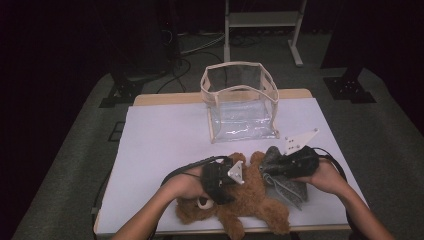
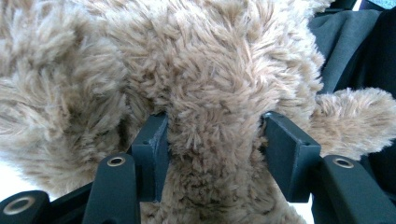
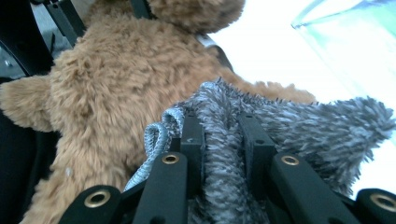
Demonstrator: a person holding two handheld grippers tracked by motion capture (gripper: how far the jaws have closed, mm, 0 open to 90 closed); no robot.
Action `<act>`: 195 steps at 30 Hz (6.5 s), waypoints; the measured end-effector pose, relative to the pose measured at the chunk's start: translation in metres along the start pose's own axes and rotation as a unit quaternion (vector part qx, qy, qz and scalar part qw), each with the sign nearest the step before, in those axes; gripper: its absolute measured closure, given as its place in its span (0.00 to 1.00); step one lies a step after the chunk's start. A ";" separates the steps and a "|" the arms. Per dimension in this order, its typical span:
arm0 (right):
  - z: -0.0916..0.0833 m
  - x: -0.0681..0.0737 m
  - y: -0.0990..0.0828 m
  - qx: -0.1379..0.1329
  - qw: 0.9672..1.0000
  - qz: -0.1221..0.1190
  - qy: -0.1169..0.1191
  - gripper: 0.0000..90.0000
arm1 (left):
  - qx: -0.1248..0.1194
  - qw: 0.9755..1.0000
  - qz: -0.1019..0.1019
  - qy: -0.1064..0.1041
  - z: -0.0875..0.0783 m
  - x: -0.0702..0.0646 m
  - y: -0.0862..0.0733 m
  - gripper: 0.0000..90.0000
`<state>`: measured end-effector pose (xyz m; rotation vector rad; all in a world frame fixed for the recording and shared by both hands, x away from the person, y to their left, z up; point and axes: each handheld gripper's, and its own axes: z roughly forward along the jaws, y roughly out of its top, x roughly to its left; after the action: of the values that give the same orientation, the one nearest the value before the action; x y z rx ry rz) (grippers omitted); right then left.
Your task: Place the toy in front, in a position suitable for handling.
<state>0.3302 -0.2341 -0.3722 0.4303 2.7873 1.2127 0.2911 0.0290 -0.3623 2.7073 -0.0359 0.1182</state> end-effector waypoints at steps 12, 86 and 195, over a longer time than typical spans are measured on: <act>0.023 -0.010 0.034 -0.003 1.000 -0.017 0.007 0.82 | -0.006 1.000 0.004 0.001 -0.001 -0.003 -0.003 0.49; 0.013 0.035 -0.031 -0.029 0.998 0.013 0.046 0.82 | -0.008 0.999 -0.038 -0.011 -0.002 0.027 -0.003 0.50; 0.007 0.055 0.013 -0.006 0.996 -0.087 -0.004 0.83 | -0.097 0.989 -0.108 0.030 -0.014 0.033 -0.060 0.46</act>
<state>0.2813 -0.2054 -0.3652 0.1845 2.7411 1.1869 0.3255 0.0887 -0.3719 2.4933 0.2515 0.1229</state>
